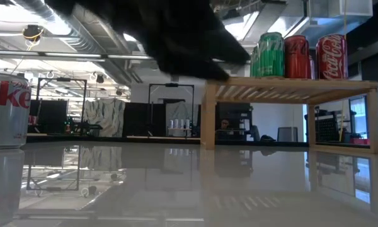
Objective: Place canned beverage on shelf
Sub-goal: Put the top silver soda can on the shelf
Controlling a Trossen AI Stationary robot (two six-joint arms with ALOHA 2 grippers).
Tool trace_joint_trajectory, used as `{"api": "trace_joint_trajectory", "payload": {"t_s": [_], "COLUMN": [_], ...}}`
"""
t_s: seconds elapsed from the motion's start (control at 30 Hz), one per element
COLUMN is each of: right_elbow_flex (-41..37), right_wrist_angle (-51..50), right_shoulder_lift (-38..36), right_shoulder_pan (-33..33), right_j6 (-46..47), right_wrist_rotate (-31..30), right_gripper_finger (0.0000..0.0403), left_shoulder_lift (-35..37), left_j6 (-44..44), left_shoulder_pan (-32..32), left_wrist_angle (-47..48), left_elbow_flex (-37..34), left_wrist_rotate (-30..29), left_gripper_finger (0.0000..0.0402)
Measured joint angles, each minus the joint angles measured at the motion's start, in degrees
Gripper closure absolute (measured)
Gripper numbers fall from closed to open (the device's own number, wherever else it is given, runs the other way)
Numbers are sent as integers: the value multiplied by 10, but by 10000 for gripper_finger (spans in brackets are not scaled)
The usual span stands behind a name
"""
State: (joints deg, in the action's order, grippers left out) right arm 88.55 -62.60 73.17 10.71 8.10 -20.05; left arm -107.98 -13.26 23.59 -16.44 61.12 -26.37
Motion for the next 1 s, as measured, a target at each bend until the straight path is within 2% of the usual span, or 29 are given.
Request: {"api": "trace_joint_trajectory", "payload": {"t_s": [0.13, 0.27, 0.4, 0.5, 0.6, 0.7, 0.83, 1.0], "right_elbow_flex": [-81, -198, -307, -358, -390, -418, -422, -422], "right_wrist_angle": [68, 228, 402, 495, 543, 563, 558, 557], "right_shoulder_lift": [0, 1, 1, 1, 1, 1, 1, 1], "right_shoulder_pan": [96, 170, 203, 214, 217, 216, 216, 216], "right_j6": [29, 17, -20, -25, -15, 3, 4, 4], "right_wrist_rotate": [-75, -144, -148, -136, -111, -84, -79, -79], "right_gripper_finger": [55, 55, 55, 55, 55, 55, 55, 55], "left_shoulder_lift": [83, 169, 236, 279, 309, 323, 333, 336], "left_j6": [-33, -116, -207, -267, -354, -417, -480, -538], "left_shoulder_pan": [-3, -19, -36, -56, -80, -92, -114, -138], "left_wrist_angle": [141, 304, 448, 535, 636, 723, 794, 884], "left_elbow_flex": [0, 0, 0, 0, 0, 0, 0, 0], "left_wrist_rotate": [-13, -15, -14, 8, 62, 87, 99, 160], "left_gripper_finger": [67, 67, 67, 67, 67, 67, 67, 67]}}
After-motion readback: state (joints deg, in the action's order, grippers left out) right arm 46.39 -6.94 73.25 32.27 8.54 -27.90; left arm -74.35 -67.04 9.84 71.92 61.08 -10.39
